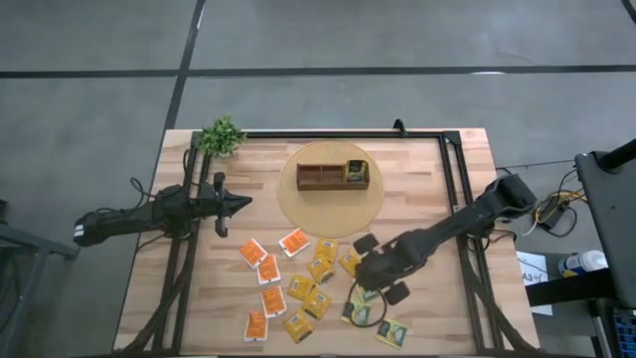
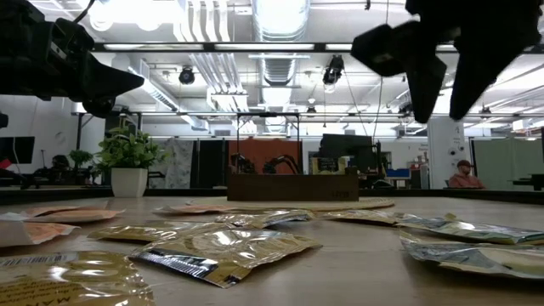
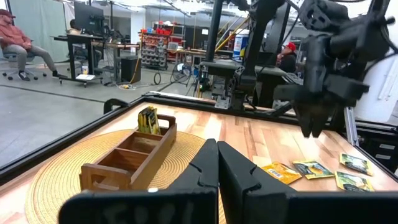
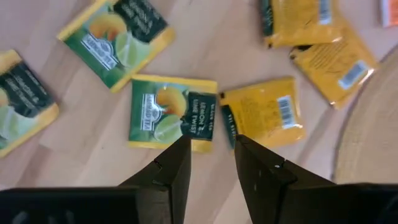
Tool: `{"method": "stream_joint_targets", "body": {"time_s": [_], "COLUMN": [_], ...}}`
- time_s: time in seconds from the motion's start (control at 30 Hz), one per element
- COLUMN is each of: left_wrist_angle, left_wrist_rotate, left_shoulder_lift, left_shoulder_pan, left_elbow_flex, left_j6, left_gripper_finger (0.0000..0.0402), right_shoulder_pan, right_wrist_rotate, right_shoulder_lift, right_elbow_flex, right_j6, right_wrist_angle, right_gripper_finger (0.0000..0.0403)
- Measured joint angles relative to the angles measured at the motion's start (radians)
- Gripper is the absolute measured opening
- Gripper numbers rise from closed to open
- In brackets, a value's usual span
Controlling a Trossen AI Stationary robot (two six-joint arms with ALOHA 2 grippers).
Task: Pick & Place Tea
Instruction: Put the top yellow tea bag into the right section of the wooden organizer
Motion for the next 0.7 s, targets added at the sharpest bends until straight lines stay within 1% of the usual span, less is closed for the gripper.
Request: {"method": "stream_joint_targets", "body": {"time_s": [0.33,0.7], "left_wrist_angle": [0.000,0.000], "left_wrist_rotate": [0.000,0.000], "left_shoulder_lift": [0.000,0.002], "left_shoulder_pan": [0.000,0.000], "left_elbow_flex": [0.000,0.000], "left_j6": [0.000,0.000], "left_gripper_finger": [0.0000,0.0000], "right_shoulder_pan": [0.008,0.006], "right_wrist_rotate": [-0.028,-0.022], "right_shoulder_lift": [0.148,0.184], "right_elbow_flex": [0.002,0.009], "right_j6": [-0.028,-0.040], "right_wrist_angle": [0.008,0.054], "right_gripper_finger": [0.0121,0.0121]}}
